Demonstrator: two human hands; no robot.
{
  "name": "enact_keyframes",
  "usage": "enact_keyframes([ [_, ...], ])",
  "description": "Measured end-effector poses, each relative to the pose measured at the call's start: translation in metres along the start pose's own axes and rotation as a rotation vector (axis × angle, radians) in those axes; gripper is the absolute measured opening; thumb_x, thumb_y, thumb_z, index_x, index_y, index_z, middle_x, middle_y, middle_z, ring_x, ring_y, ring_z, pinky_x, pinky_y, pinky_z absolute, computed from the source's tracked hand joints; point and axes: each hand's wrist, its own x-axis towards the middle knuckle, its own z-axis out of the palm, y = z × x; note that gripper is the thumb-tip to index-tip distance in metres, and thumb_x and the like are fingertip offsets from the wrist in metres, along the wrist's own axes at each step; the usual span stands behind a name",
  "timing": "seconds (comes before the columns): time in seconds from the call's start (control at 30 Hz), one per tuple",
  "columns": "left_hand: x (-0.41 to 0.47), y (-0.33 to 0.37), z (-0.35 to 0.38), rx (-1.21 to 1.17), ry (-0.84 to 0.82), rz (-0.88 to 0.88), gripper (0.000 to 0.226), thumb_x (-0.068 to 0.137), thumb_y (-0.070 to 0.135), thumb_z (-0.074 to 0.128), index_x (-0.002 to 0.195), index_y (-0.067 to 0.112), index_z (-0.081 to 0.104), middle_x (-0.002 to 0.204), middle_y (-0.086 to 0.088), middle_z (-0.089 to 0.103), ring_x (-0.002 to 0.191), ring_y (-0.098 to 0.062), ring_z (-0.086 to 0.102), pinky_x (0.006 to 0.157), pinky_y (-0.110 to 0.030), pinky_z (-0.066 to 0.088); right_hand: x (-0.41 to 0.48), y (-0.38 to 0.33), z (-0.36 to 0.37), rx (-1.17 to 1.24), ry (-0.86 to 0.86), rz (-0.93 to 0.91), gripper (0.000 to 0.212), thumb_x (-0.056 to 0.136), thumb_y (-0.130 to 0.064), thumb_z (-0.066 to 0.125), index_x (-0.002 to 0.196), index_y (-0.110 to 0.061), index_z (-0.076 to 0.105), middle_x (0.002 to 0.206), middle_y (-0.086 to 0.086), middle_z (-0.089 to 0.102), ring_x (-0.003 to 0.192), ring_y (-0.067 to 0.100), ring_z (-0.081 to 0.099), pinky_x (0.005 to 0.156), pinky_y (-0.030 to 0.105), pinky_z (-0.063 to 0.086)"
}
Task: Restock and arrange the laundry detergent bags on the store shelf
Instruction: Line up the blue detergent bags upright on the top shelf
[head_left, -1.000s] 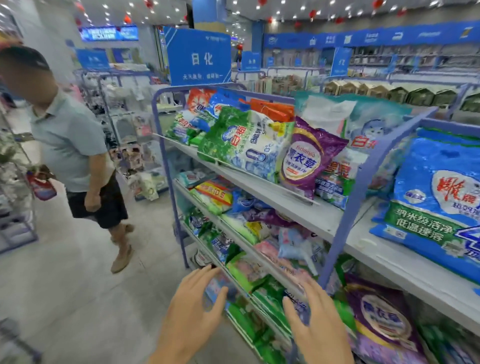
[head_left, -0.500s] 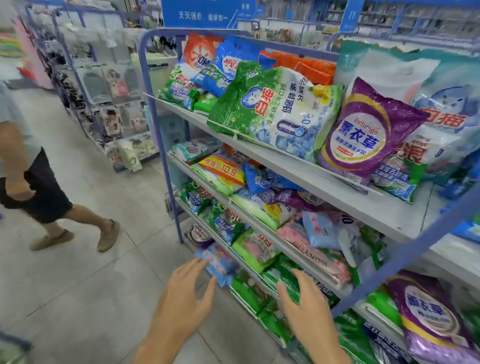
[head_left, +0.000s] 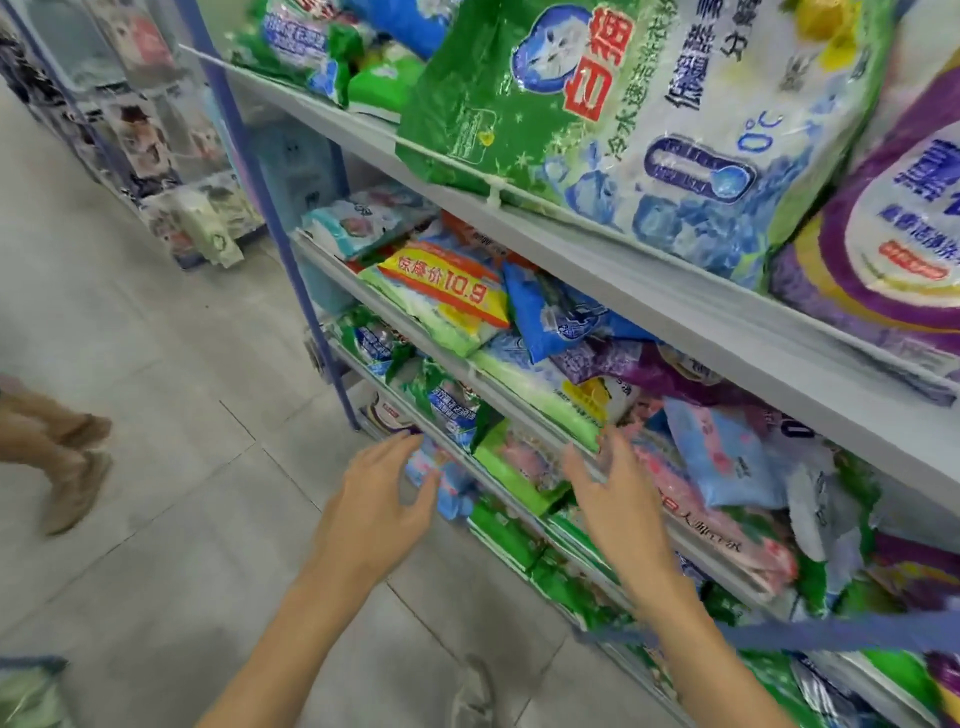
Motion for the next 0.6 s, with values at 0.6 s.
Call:
enact_keyframes([
  [0.6, 0.24, 0.037, 0.067, -0.095, 0.044, 0.367, 0.061, 0.101, 0.049, 0.049, 0.151, 0.015, 0.044, 0.153, -0.006, 0.049, 0.143, -0.028, 0.038, 0.118, -0.04, 0.033, 0.183, -0.052, 0.042, 0.227, 0.45, 0.188, 0.087, 0.081, -0.074, 0.059, 0.149, -0.021, 0.045, 0.135, -0.002, 0.063, 0.121, 0.025, 0.061, 0.103, 0.043, 0.047],
])
